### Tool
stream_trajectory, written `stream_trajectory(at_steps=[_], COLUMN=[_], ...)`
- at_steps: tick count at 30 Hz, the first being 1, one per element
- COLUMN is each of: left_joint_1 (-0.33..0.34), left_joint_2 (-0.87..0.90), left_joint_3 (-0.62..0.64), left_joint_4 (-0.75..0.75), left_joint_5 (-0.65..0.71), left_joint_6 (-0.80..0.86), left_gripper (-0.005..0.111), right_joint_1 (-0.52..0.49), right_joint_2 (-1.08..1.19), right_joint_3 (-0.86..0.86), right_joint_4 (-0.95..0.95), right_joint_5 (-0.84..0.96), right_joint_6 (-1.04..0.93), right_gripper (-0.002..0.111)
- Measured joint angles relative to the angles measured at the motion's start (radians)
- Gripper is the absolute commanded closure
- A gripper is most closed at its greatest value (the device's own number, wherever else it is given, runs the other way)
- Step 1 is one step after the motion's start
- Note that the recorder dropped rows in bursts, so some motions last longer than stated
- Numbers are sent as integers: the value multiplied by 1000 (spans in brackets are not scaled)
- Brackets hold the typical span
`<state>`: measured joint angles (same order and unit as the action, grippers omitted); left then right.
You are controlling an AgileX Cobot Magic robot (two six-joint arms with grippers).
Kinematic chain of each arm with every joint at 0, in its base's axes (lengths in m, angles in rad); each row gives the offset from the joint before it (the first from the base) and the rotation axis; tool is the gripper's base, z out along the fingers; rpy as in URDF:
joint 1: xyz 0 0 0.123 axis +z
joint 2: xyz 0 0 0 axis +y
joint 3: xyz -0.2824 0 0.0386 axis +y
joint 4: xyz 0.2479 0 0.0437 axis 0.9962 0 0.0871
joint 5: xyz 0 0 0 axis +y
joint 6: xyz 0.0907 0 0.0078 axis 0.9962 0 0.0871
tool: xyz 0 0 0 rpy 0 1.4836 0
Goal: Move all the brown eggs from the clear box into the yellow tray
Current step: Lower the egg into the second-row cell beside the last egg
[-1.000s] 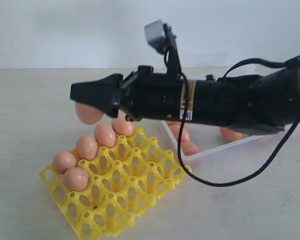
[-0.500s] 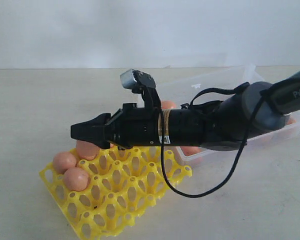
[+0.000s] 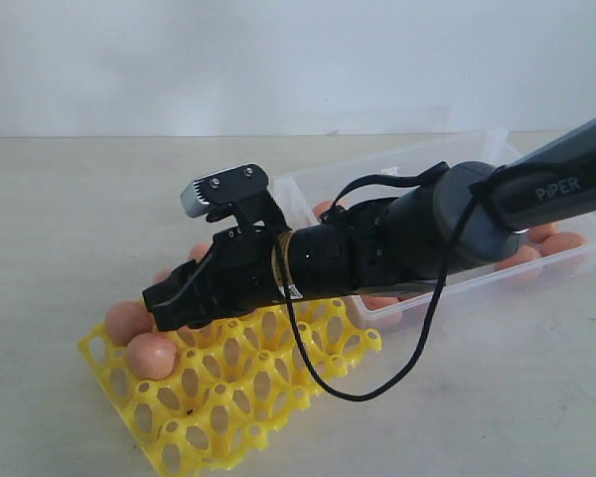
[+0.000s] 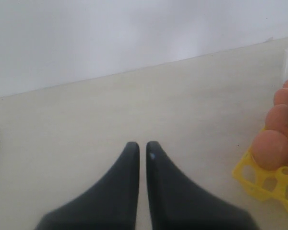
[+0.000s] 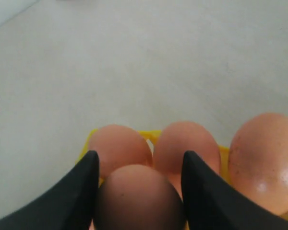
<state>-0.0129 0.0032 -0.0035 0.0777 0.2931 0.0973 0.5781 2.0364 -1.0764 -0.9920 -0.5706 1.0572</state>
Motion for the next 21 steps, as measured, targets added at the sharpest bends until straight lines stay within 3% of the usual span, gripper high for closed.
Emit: stream_trajectory(at_steps=[10,21], left_joint_1=[0,0], left_joint_2=[0,0], left_joint_3=[0,0], left_joint_4=[0,0], left_joint_5=[0,0], left_joint_6=[0,0], left_gripper=[103,103], right_joint_1=[2,2], right_joint_2=[0,0], right_joint_3=[1,1], right_joint_4=[-4,-4], right_joint_5=[85,85], right_joint_6=[-9,-9], right_gripper=[107,67])
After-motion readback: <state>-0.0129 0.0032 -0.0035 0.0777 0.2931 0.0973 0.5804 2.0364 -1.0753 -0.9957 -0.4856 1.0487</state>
